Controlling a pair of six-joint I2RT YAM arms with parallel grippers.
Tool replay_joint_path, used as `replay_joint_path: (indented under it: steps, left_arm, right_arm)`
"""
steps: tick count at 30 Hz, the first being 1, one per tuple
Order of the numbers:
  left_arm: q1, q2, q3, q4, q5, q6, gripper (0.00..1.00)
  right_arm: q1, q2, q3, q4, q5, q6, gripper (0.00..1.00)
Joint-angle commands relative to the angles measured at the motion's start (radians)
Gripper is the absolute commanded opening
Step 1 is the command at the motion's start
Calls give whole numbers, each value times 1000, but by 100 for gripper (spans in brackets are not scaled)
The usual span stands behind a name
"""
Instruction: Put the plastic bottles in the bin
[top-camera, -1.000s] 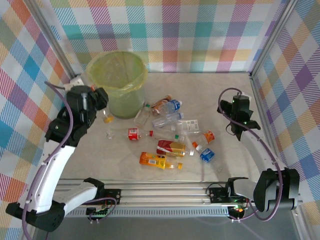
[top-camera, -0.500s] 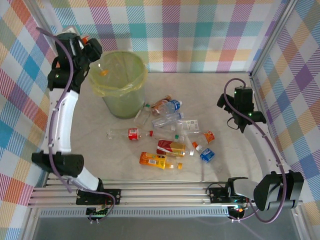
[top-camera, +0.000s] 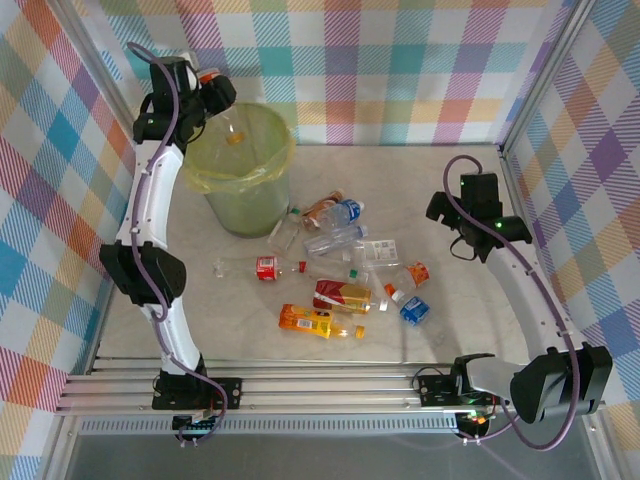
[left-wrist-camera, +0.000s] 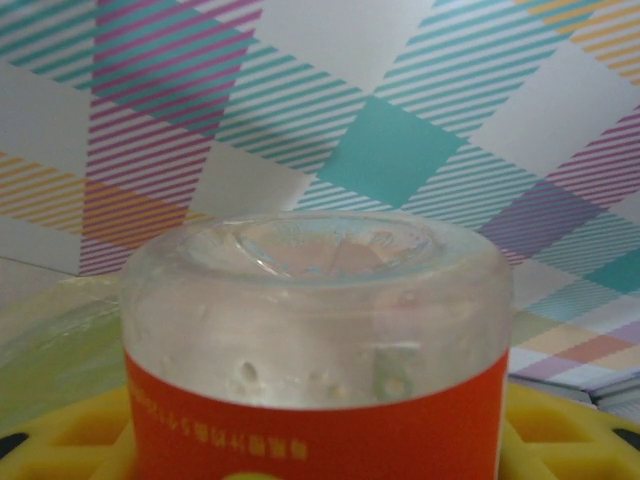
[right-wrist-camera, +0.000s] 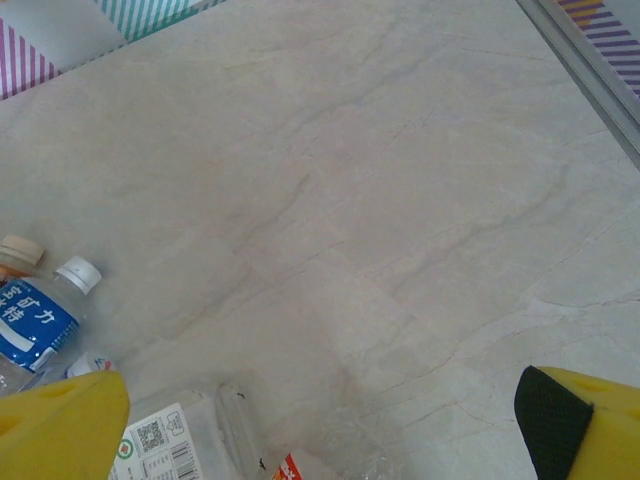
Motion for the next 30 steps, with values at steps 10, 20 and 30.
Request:
replay_joint_path:
  steps: [10, 20, 30]
  left_arm:
    - [-29, 93, 61, -25, 11, 110, 32]
    - [-59, 147, 69, -72, -13, 169, 32]
    - [-64, 177, 69, -95, -6, 180, 32]
  right_arm:
    - [12, -14, 75, -109, -44, 23, 100]
    - [14, -24, 99, -127, -49, 12, 100]
    - [14, -18, 107, -131, -40, -6, 100]
